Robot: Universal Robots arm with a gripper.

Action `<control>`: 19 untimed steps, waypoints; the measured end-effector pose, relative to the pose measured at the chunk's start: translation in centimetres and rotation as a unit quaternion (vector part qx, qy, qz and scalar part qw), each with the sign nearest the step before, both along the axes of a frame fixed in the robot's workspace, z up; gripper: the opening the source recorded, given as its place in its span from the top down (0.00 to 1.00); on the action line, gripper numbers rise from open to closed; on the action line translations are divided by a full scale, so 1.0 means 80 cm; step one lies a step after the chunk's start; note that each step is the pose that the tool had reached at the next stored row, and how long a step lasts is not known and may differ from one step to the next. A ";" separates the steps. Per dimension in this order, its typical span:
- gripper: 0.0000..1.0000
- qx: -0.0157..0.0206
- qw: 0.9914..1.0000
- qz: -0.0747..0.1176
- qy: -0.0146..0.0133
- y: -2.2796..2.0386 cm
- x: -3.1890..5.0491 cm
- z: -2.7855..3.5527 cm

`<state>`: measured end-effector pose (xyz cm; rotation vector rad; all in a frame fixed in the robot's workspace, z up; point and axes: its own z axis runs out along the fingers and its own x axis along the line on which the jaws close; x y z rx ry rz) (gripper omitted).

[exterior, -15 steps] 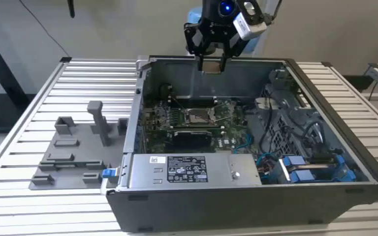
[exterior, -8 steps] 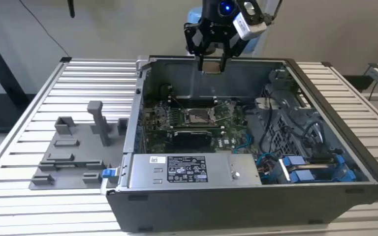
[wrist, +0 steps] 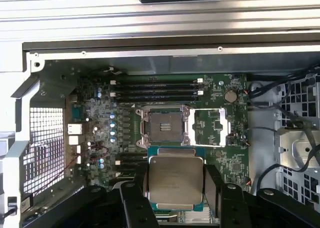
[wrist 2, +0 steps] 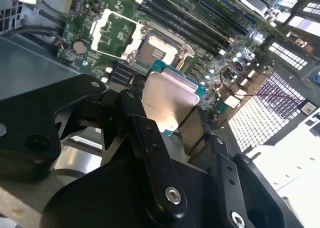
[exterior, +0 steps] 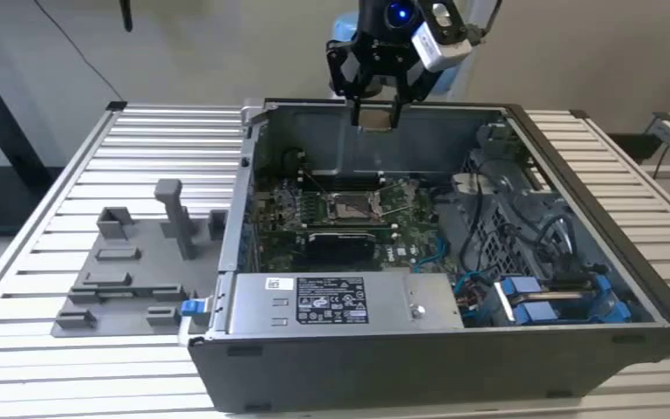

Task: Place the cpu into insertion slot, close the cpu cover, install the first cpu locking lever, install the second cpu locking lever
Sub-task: 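Place the cpu into insertion slot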

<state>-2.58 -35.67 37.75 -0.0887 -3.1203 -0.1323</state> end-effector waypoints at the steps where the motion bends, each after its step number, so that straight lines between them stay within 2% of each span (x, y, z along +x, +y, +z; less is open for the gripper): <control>1: 0.45 0.000 1.000 -0.003 0.000 0.0000 0.000 0.0000; 6: 0.45 -0.001 1.000 -0.020 0.001 0.0000 0.000 -0.0001; 11: 0.45 -0.001 0.999 -0.039 0.001 0.0001 0.000 -0.0002; 19: 0.45 -0.002 0.997 -0.072 0.001 0.0001 0.000 -0.0002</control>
